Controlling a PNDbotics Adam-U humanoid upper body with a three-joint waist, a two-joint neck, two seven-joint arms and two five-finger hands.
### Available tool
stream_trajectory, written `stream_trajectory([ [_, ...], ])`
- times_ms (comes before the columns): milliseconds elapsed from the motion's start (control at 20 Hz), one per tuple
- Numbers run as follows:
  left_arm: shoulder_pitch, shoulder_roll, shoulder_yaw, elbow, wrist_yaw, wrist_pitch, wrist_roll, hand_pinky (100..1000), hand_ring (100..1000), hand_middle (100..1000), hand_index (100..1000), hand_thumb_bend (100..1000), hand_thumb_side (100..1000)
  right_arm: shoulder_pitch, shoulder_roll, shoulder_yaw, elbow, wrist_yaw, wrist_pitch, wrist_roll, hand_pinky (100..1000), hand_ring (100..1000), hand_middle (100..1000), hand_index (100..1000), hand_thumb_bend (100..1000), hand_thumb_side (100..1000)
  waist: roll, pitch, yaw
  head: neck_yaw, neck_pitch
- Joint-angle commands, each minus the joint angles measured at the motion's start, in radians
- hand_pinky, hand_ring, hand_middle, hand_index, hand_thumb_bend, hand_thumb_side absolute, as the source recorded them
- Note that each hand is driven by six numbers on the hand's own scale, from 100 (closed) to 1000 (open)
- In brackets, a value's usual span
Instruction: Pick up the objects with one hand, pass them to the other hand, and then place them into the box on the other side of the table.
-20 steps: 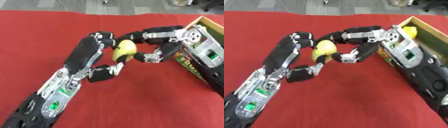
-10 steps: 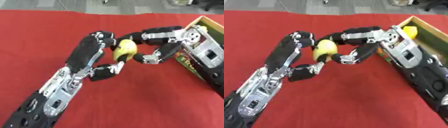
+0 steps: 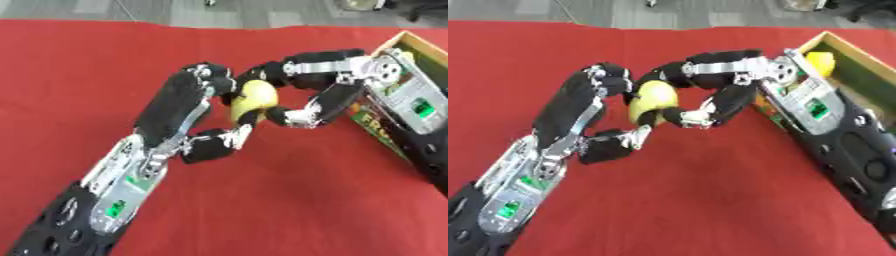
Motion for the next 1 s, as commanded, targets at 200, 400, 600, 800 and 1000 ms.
stream_trajectory([
  [200,-0.023,-0.016,0.000,0.001,-0.007,-0.006,-0.001,676,565,486,487,100,242,-0.020,-0.006,-0.017,-0.037,-0.054,0.062,0.001,925,1000,850,794,100,452,0.001,-0.015,0.000,-0.006,-0.006],
  [400,-0.024,-0.020,-0.002,0.006,-0.007,-0.009,0.001,676,565,486,487,100,242,-0.017,-0.009,-0.018,-0.046,-0.071,0.087,0.001,920,1000,821,752,100,455,0.001,-0.015,0.001,-0.007,-0.006],
  [600,-0.026,-0.022,-0.002,0.007,-0.010,-0.011,0.003,677,566,486,487,100,237,-0.015,-0.013,-0.016,-0.055,-0.068,0.090,0.001,916,1000,799,719,100,362,0.001,-0.015,0.001,-0.008,-0.007],
  [800,-0.028,-0.023,-0.002,0.005,-0.012,-0.011,0.006,676,566,486,488,100,235,-0.013,-0.015,-0.012,-0.060,-0.055,0.087,0.001,910,1000,758,668,100,248,0.001,-0.014,0.001,-0.009,-0.007],
  [1000,-0.028,-0.025,0.000,0.005,-0.010,-0.006,0.014,674,564,486,512,100,221,-0.011,-0.017,-0.013,-0.065,-0.052,0.083,0.001,904,1000,729,631,100,232,0.002,-0.014,0.001,-0.009,-0.007],
])
